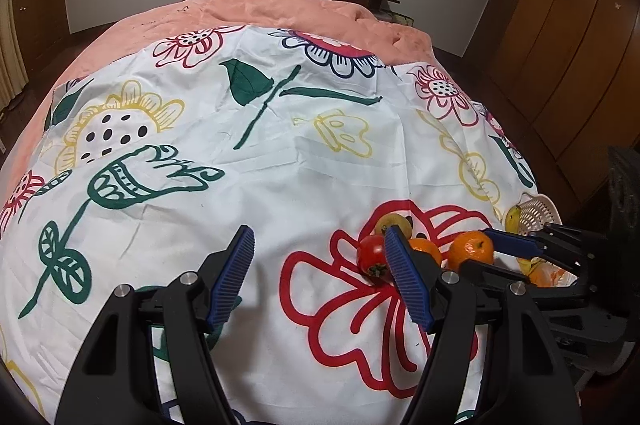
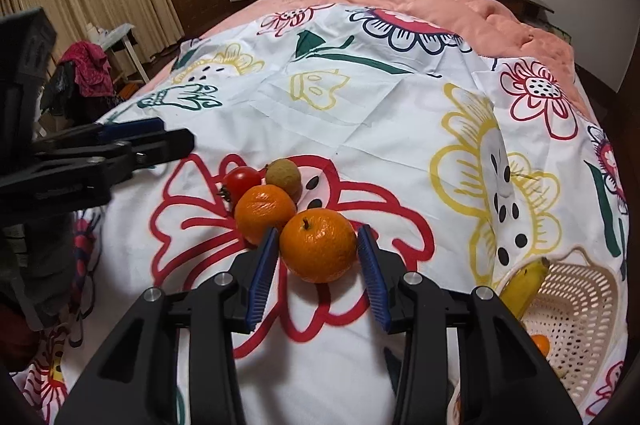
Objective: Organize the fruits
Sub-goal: 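Grasp an orange with the right tool while the left tool reaches for another orange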
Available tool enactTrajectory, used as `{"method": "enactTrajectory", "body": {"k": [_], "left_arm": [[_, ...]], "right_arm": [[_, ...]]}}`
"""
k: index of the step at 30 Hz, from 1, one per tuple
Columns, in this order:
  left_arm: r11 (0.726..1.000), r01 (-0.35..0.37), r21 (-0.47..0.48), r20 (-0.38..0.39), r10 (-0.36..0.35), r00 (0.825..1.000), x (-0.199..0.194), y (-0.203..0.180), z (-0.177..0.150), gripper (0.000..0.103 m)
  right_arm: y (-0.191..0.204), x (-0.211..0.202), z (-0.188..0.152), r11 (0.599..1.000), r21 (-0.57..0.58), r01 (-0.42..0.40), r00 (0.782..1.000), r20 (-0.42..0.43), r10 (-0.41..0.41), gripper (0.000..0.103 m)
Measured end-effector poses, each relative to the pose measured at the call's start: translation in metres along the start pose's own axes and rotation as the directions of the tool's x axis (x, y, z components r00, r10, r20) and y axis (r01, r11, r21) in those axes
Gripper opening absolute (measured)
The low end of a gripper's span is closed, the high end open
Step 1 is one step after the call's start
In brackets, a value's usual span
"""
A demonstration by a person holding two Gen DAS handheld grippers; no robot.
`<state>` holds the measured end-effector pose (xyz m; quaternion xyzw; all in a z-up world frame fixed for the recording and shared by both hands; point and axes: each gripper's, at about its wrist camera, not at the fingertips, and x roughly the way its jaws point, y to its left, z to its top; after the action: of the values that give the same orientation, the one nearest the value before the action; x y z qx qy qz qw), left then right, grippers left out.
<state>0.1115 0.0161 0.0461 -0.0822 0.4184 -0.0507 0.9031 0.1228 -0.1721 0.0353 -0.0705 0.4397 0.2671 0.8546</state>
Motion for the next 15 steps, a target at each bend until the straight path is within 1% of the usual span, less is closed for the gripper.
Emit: {"method": "enactTrajectory", "body": {"k": [7, 15], "left_arm": [[1.000, 0.004, 0.028, -0.032, -0.003, 0.999, 0.014, -0.011, -0.005, 0.069], [0.996, 0.028, 0.082, -0.034, -0.025, 0.999, 0.015, -0.032, -0.012, 0.068]], "right_arm": [[-0.005, -0.016, -0.012, 0.999, 0.051, -0.014, 0.999, 0.036, 0.012, 0.041], [-0.016, -0.032, -0.027, 0.993, 0.115, -0.028, 0.997, 0.071, 0.020, 0.041]]}}
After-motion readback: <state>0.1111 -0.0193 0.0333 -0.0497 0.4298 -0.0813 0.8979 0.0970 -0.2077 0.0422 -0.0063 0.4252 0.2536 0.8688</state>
